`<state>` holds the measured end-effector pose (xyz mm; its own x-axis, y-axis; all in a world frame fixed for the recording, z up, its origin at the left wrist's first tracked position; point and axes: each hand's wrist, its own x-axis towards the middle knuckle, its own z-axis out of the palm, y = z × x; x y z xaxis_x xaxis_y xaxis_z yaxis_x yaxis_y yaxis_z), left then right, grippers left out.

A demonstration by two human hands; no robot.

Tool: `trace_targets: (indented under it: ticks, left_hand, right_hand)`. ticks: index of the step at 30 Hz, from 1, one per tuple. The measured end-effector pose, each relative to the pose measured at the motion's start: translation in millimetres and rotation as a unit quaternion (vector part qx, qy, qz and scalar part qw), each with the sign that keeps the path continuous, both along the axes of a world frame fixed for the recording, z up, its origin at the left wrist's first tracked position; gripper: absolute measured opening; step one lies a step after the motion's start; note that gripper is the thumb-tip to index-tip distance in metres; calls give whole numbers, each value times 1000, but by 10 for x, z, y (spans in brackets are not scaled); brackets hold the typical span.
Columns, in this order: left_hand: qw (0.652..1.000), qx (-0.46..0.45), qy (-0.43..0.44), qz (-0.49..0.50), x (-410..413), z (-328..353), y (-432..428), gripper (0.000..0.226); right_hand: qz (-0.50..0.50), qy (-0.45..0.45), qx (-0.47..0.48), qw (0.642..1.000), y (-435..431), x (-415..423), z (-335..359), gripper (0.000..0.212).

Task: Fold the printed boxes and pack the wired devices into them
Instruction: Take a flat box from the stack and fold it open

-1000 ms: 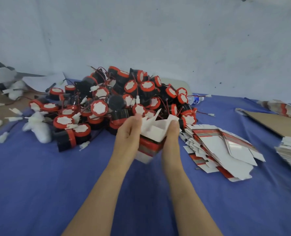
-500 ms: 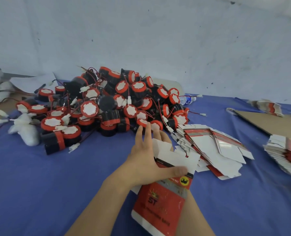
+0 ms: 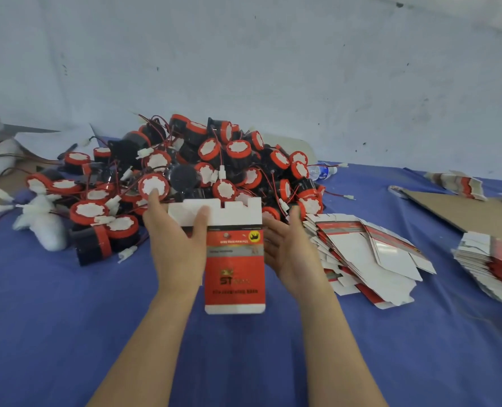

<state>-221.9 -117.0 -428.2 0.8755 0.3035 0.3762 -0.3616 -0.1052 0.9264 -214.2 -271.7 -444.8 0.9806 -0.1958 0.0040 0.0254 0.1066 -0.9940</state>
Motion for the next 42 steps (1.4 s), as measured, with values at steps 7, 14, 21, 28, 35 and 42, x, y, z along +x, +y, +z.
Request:
trace_targets:
  ticks: [7,14,21,28,35,42]
  left_hand:
    - [987,-76,85,-115,125,-102,-15,63]
    - [977,-100,39,-183,69,-42,-84,60]
    - [988,-64,31,-139,57,-82,-87,57]
    - [994,4,-11,-106,7,-103,-181,37]
    - [990,-104,34,-86,21,-45,-172,20]
    - [994,-3,-10,-106,-56,-44,-223,42]
  right_hand:
    - [-87,-217,-187,954,451,-76,-29,17]
    - [-59,-240,-171,954,557,-81,-79,43]
    - [-27,-98,-24,995,435,-98,56,37]
    - [-17,-66,22,997,343,-62,75,14]
    - [8,-39,24,999,439,-57,70,41]
    - [-137,-156,-142,968,459,-78,71,29]
